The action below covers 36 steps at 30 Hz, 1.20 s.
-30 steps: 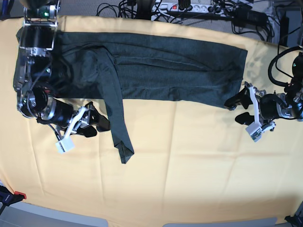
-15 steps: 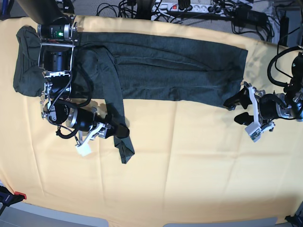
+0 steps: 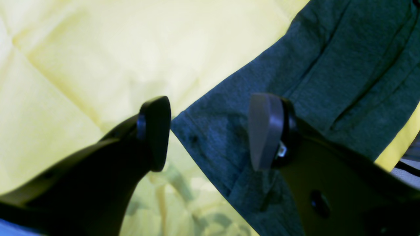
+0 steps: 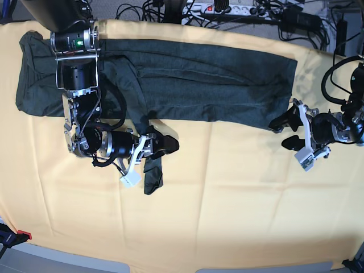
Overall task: Fold the T-shirt properly
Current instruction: 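Grasp the sleeve end with the right gripper, then drag the sleeve across the folded body toward the left gripper and release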
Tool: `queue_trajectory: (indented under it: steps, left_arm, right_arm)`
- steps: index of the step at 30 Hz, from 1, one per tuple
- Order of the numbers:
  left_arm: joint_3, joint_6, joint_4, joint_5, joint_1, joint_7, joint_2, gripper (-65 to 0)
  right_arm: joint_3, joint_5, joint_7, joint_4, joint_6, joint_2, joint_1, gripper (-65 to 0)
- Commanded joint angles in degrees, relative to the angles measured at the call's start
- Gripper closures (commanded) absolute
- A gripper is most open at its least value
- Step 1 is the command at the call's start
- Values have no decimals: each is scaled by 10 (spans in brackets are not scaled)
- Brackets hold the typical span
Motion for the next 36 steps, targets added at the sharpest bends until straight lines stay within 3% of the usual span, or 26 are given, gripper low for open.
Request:
queue_trajectory:
  steps: [1,4,12,20,22,26,27,30,32,36]
  left_arm:
    - [-9,0,6,-11,-10,-12,-11,-388]
    - [-9,0,6,-11,-10,-12,-11,-388]
    - [-9,0,6,-11,-10,-15,-11,-388]
    - [-9,0,6,-11,-10,-17,-11,-388]
    - [-9,0,6,-11,-10,-17,-11,-388]
    - [-9,0,6,-11,-10,-21,-11,-388]
    - [-9,0,6,-11,-10,-21,-11,-388]
    - [-9,0,6,-8,-10,-21,-11,-388]
    - [-9,0,6,-9,-10,-21,-11,-388]
    - [-9,0,6,-9,-10,-24,-11,-388]
  right_arm:
    - [5,-5,2,7,-1,12,22,-416]
    - [18,-10,2,7,-1,21,41,-416]
    - [23,-143,21,7,-19,20,49,-416]
    - [22,-141,43,7,-11,9,24,-409]
    - [22,-158,69,7,-11,3,14,-333]
    - [22,-212,115,7,-6,-5,3,-34]
    - [22,-217,117,7,-1,-4,3,0]
    - [22,-199,116,7,-1,-2,6,0]
    - [23,-151,103,13,-1,-1,8,0]
    - [22,-38,18,66,-1,-1,5,0]
